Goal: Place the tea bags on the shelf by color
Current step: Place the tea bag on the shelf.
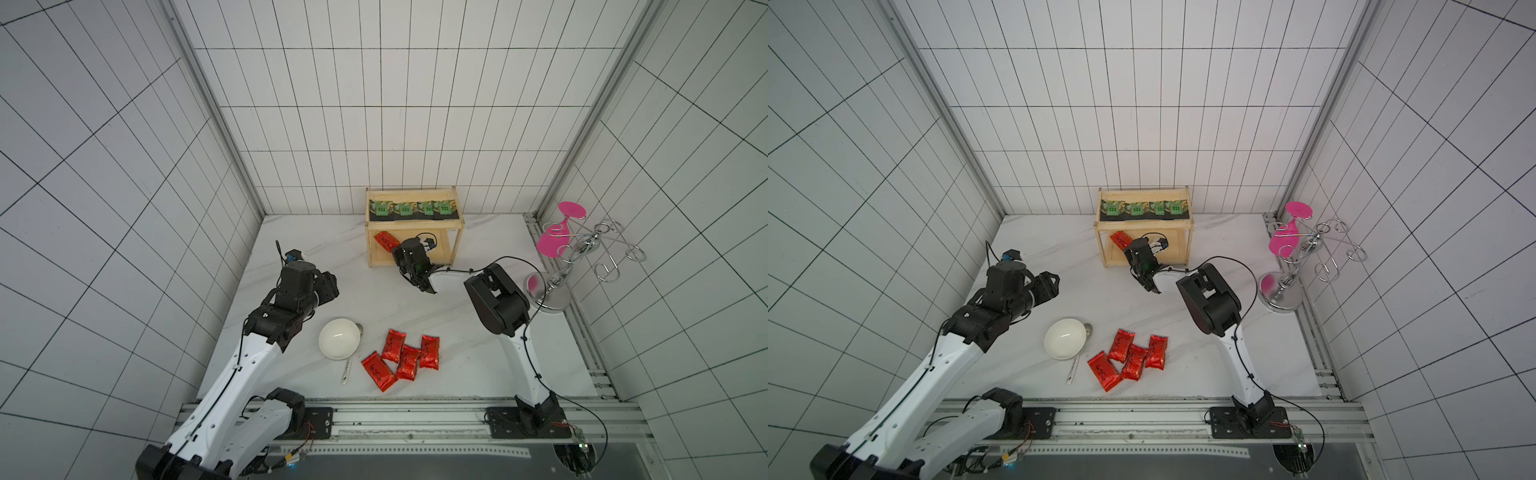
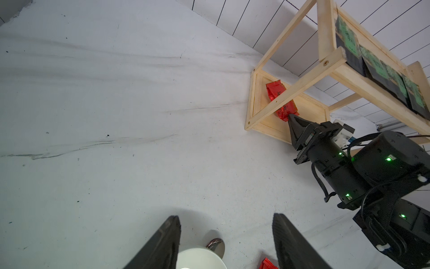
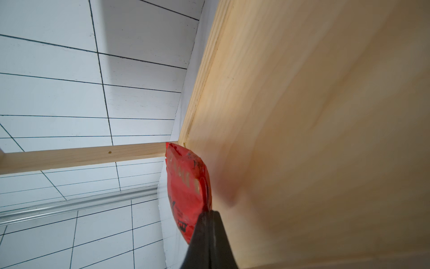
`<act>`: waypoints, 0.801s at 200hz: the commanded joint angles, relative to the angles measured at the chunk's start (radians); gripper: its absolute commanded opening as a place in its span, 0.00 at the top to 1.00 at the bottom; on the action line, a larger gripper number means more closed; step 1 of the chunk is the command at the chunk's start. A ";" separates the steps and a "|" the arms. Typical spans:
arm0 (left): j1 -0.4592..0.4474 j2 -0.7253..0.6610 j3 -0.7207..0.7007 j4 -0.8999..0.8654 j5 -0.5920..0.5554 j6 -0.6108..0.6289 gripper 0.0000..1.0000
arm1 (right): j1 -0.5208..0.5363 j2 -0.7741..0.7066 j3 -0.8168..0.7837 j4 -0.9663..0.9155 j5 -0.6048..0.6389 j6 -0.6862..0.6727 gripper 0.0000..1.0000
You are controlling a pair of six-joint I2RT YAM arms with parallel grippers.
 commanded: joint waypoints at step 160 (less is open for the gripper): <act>0.002 -0.016 -0.006 0.027 0.000 0.013 0.34 | 0.069 0.054 0.112 -0.087 -0.040 -0.040 0.90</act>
